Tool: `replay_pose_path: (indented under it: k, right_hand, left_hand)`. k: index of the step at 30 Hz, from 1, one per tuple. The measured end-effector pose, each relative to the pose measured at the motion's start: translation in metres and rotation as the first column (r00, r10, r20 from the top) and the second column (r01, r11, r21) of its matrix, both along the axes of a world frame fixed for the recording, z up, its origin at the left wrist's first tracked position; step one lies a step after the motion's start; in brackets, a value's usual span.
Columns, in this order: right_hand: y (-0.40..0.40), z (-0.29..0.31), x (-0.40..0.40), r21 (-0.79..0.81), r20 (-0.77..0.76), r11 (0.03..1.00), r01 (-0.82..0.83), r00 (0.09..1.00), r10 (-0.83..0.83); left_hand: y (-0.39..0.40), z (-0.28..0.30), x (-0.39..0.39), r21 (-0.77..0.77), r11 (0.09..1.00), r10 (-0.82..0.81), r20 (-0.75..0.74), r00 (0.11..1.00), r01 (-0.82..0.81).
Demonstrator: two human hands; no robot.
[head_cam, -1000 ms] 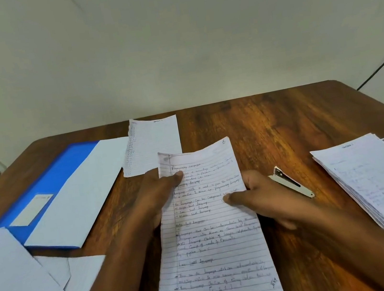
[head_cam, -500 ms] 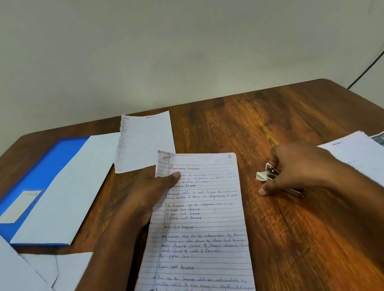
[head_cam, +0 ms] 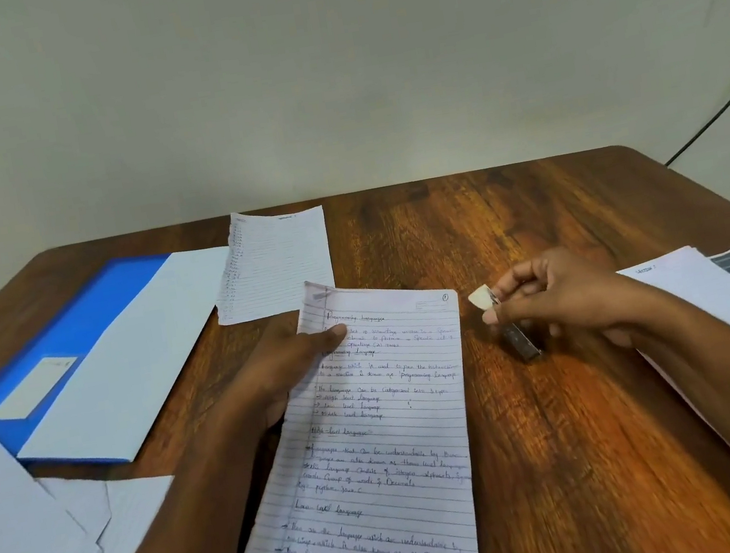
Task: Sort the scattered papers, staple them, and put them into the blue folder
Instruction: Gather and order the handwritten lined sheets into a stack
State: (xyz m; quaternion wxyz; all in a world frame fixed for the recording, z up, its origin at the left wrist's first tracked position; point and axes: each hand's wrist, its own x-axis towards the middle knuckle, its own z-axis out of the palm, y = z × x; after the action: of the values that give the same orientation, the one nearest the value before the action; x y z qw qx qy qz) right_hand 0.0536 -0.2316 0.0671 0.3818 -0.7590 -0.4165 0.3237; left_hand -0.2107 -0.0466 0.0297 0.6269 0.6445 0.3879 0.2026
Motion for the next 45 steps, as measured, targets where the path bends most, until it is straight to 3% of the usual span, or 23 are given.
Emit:
replay_pose_path:
  k: [4,8,18,24,45]
  right_hand:
    - [-0.001,0.001,0.005,0.024,-0.271,0.998,-0.061,0.96,0.065]
    - [-0.002,-0.003,0.015,0.021,-0.362,0.995,-0.094,0.927,0.095]
    - [-0.003,-0.009,0.022,-0.023,-0.389,0.968,-0.252,0.894,0.223]
    - [-0.003,-0.01,0.021,-0.062,-0.398,0.943,-0.326,0.875,0.277]
    - [-0.002,-0.01,0.016,0.003,-0.437,0.942,-0.335,0.847,0.303]
  left_hand:
    - [-0.002,0.001,0.0,0.0,1.0,-0.013,0.007,1.0,0.013]
    - [-0.005,0.005,-0.001,-0.003,0.999,-0.045,0.018,0.999,0.045]
    - [-0.009,0.009,0.0,-0.016,0.998,-0.06,-0.024,0.998,0.06]
    - [-0.012,0.012,0.0,-0.013,0.997,-0.069,0.031,0.997,0.069]
    - [-0.006,0.004,0.001,0.021,0.996,-0.092,0.001,0.996,0.092]
